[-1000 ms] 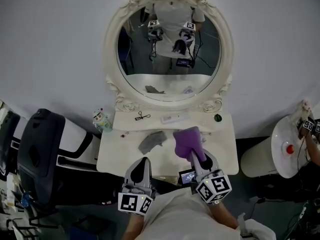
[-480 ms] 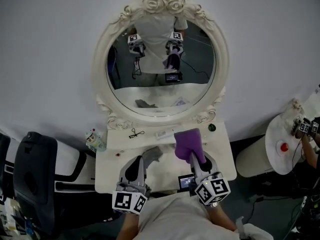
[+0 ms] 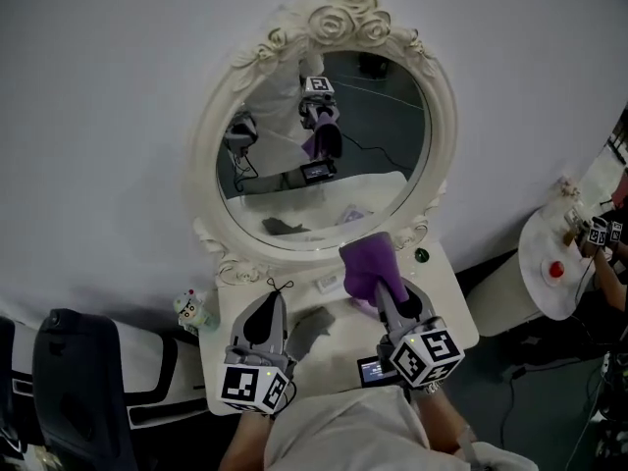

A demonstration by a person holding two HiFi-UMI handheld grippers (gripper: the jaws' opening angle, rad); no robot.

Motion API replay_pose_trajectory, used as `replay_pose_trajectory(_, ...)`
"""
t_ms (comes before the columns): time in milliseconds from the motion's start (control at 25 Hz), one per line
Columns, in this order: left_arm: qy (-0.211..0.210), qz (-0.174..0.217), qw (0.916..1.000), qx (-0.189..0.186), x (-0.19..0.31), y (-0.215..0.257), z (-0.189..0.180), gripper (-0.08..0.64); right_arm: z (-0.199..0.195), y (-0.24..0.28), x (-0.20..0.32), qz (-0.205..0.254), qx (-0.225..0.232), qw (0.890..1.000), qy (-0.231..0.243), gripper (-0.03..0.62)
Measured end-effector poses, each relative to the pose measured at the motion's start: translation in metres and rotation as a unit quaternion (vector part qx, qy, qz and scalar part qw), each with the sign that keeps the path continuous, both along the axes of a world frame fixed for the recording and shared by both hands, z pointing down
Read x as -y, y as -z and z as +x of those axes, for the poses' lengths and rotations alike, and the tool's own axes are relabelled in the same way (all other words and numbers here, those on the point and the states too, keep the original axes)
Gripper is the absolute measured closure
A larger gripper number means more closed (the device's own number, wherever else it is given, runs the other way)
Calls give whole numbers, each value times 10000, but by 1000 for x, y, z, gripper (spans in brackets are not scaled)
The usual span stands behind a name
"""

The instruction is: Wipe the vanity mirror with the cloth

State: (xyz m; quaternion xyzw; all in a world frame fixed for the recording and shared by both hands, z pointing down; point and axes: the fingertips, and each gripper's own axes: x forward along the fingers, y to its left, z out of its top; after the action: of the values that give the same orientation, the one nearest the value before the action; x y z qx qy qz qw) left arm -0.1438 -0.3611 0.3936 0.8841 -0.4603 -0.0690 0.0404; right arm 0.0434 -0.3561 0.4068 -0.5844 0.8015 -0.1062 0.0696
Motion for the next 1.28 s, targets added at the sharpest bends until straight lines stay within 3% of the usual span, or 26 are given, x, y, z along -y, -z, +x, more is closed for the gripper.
replay_pose_trajectory(360,28,68,10000,1,24,27,-4,560,-20,74,41,367,141,9972,634,531)
replay_pose_trajectory(720,703,305,9971,-21,37,86,-4,560,-55,176,97,1061,-349,9830,1458,531)
replay_pose_trajectory(1080,907,625,9936,242,32,129,-4,560,-99,243,142,1315,-715,9725,1784,531)
replay_pose_trajectory(1280,1017,684,9922,237,31,133,-13,560,-99,248,166,1287,-805,9770,1500,531)
